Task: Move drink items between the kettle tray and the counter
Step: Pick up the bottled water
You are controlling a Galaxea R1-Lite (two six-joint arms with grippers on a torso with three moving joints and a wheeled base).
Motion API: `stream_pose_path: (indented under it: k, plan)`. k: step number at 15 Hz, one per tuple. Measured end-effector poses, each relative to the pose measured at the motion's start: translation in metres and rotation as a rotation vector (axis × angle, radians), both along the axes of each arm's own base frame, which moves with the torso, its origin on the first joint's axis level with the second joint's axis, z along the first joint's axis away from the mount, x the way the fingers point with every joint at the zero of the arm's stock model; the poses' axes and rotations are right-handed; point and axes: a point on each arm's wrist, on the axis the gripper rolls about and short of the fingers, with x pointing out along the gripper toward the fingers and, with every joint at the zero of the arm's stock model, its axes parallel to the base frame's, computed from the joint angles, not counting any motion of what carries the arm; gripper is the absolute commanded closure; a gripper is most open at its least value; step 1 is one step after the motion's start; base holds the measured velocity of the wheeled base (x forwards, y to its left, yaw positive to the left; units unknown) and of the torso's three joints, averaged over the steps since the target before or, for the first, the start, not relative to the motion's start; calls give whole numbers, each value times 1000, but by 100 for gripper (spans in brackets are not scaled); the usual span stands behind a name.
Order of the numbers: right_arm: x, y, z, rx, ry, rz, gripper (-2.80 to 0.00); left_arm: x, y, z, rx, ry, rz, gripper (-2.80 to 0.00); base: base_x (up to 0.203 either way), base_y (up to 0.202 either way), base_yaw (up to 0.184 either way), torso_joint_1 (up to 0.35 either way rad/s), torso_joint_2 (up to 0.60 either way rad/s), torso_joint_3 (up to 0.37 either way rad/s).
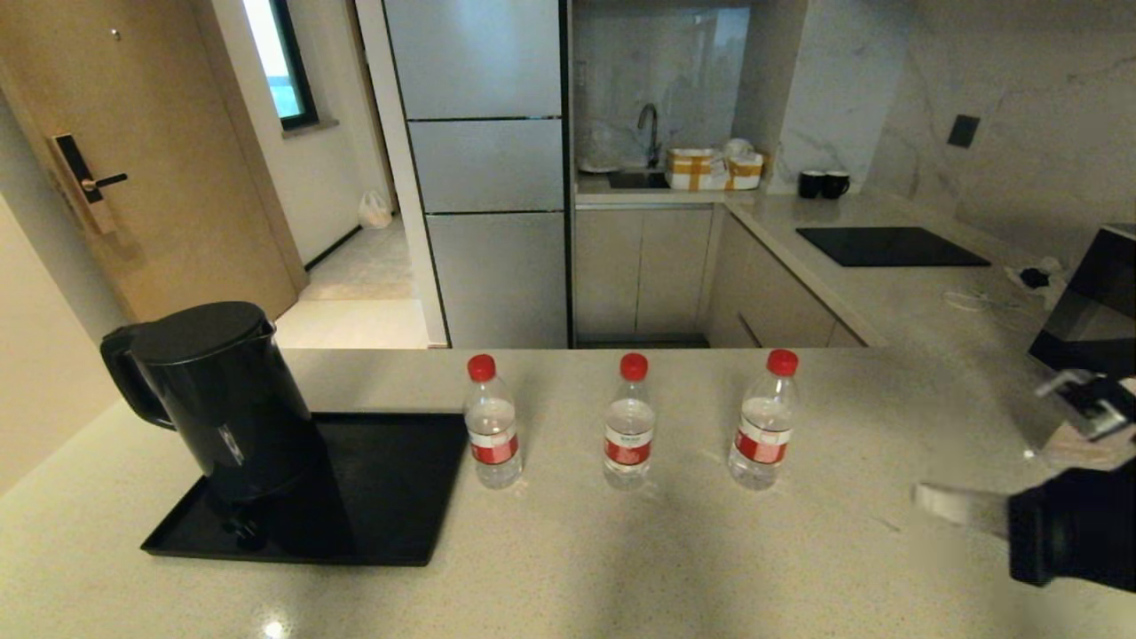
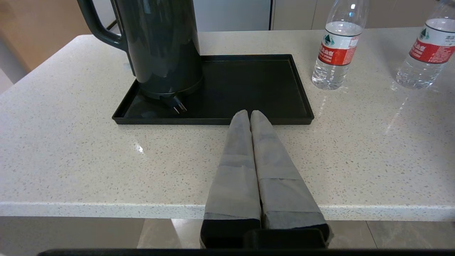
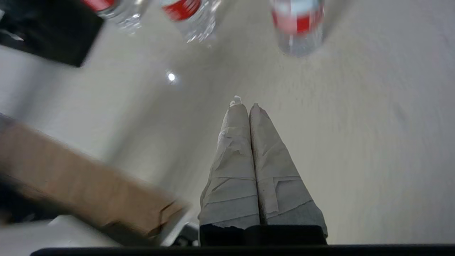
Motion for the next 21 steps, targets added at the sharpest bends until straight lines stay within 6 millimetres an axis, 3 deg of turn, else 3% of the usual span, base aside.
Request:
stream_pose_path:
  k: [2, 5, 8, 11, 12, 16, 21]
  plan:
    - [46, 5, -16, -13, -26, 28, 0, 0, 0, 0, 0, 0, 0, 0, 0, 0, 0, 0, 0, 0]
    - [98, 13, -40, -79, -87, 43, 0, 0, 0, 0, 0, 0, 0, 0, 0, 0, 0, 0, 0, 0]
    - [123, 15, -61, -109, -127, 42, 0, 0, 0, 0, 0, 0, 0, 0, 0, 0, 0, 0, 0, 0]
    - [128, 9, -71, -113, -123, 19, 0, 0, 0, 0, 0, 0, 0, 0, 0, 0, 0, 0, 0, 0]
    - [128, 6, -73, -117, -110, 12, -280, 0, 0, 0, 0, 0, 0, 0, 0, 0, 0, 0, 0, 0]
    - [121, -1, -79, -188, -115, 50, -280, 0, 0, 0, 0, -1, 0, 0, 0, 0, 0, 0, 0, 0]
    - [118, 4, -74, -148, -120, 54, -280, 0, 0, 0, 0, 0, 0, 0, 0, 0, 0, 0, 0, 0]
